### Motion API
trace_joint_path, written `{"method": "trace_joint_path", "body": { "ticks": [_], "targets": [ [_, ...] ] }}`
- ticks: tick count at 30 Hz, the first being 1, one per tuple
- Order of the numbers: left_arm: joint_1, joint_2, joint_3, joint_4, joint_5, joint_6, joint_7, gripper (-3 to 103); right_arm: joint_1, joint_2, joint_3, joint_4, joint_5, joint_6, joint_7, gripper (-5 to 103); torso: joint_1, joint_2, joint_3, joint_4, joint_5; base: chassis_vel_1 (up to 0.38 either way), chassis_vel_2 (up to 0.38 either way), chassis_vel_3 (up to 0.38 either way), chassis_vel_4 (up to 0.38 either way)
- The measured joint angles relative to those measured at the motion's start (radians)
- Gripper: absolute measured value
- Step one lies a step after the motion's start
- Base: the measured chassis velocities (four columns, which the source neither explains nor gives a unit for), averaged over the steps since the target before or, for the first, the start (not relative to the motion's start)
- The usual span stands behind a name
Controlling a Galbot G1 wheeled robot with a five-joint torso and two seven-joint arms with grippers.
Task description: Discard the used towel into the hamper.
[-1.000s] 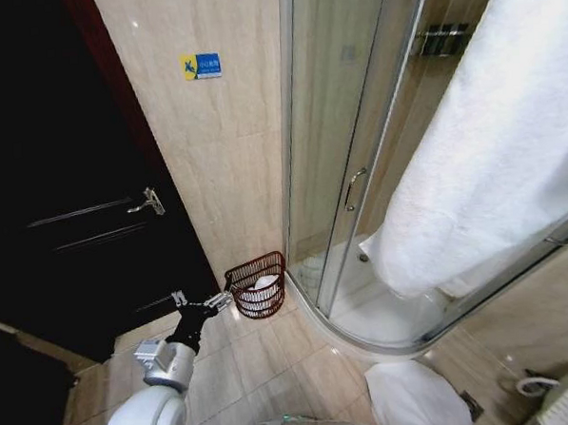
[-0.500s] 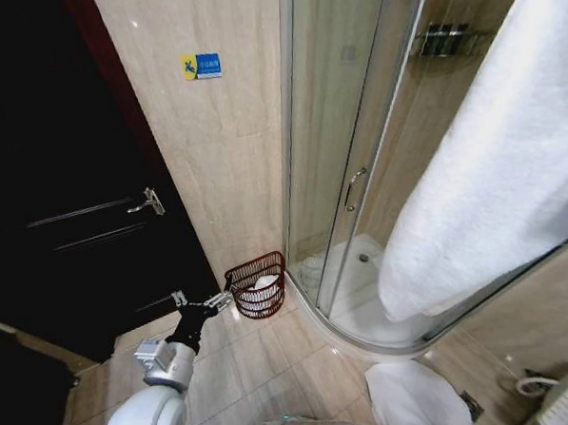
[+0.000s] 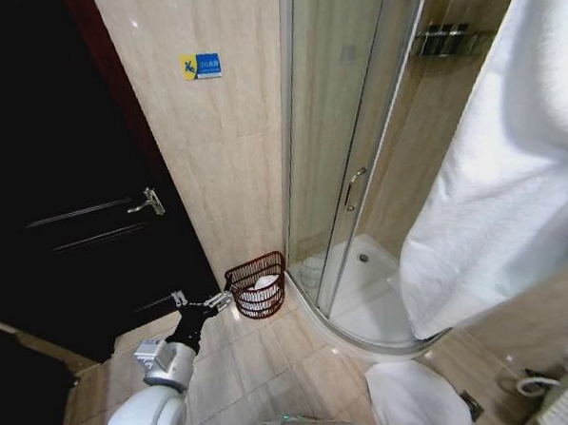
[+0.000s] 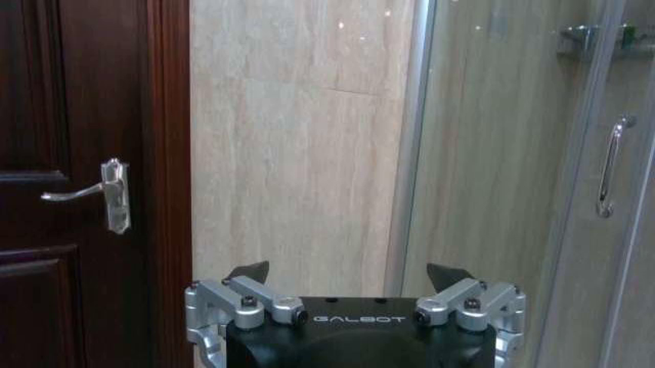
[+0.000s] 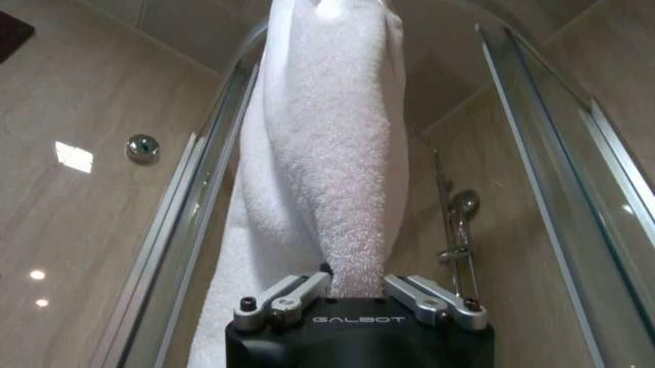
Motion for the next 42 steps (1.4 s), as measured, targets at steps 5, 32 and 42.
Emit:
{"method": "trace_joint_path", "body": {
  "ticks": [5,32,42],
  "targets": [
    [0.000,0.000,0.000,0.000,0.000,0.000,0.000,100,-0.008,0.019,-0.001,-0.018,-0.003,0.020,-0.010,5,0.000,0.000,0.000,0.0001,-0.0001,0.000,0.000,0.000,0.000],
    [0.000,0.000,0.000,0.000,0.000,0.000,0.000,100,-0.075,0.107,-0.002,-0.004,0.003,0.205,-0.154,5,0.000,0.000,0.000,0.0000,-0.0004,0.000,0.000,0.000,0.000],
    [0.000,0.000,0.000,0.000,0.000,0.000,0.000,100,-0.079,0.113,-0.001,-0.003,-0.008,0.194,-0.125,5,0.000,0.000,0.000,0.0001,-0.0001,0.000,0.000,0.000,0.000]
  ]
}}
